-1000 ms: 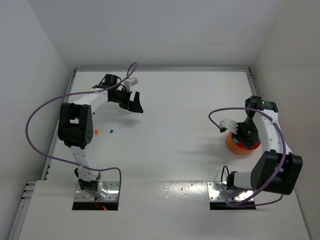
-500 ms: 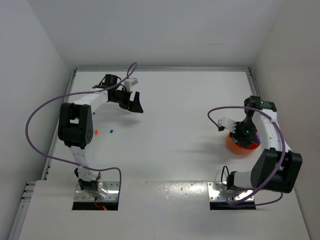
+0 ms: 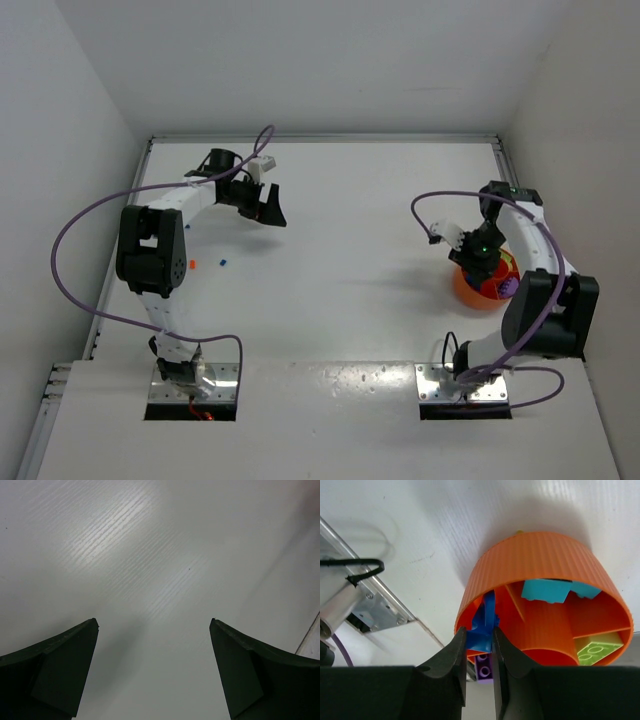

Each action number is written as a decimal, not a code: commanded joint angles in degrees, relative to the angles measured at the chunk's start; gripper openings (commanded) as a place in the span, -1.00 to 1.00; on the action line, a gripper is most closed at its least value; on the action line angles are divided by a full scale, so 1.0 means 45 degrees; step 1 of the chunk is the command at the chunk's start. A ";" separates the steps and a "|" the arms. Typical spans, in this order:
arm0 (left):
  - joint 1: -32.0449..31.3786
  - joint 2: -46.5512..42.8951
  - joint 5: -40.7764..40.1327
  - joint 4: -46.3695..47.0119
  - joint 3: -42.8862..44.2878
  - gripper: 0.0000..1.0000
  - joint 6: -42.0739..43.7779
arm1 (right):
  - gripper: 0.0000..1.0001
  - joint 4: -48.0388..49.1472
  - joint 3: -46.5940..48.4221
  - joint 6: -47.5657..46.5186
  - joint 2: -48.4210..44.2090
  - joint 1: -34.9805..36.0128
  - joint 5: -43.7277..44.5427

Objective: Sort the legos into containers by color

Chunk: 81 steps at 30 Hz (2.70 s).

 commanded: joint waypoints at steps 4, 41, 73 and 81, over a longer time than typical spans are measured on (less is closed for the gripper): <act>0.0108 -0.0279 0.0390 0.0067 0.0012 0.99 0.0270 | -0.79 0.0611 0.1012 0.2378 0.0891 0.0265 -0.0526; 0.1043 -0.1918 -0.0313 0.0536 -0.0963 0.99 0.0251 | -0.25 0.0043 0.5367 0.6362 0.1242 0.0674 -0.2654; 0.2338 -0.4263 -0.7439 -0.1280 -0.4049 1.00 0.2067 | 0.35 0.8320 0.5355 1.3049 0.3336 0.4308 -0.1327; 0.1281 -0.4166 -0.7931 -0.0891 -0.4324 0.47 0.2594 | 0.40 0.8716 0.4842 1.3220 0.3256 0.4308 -0.0995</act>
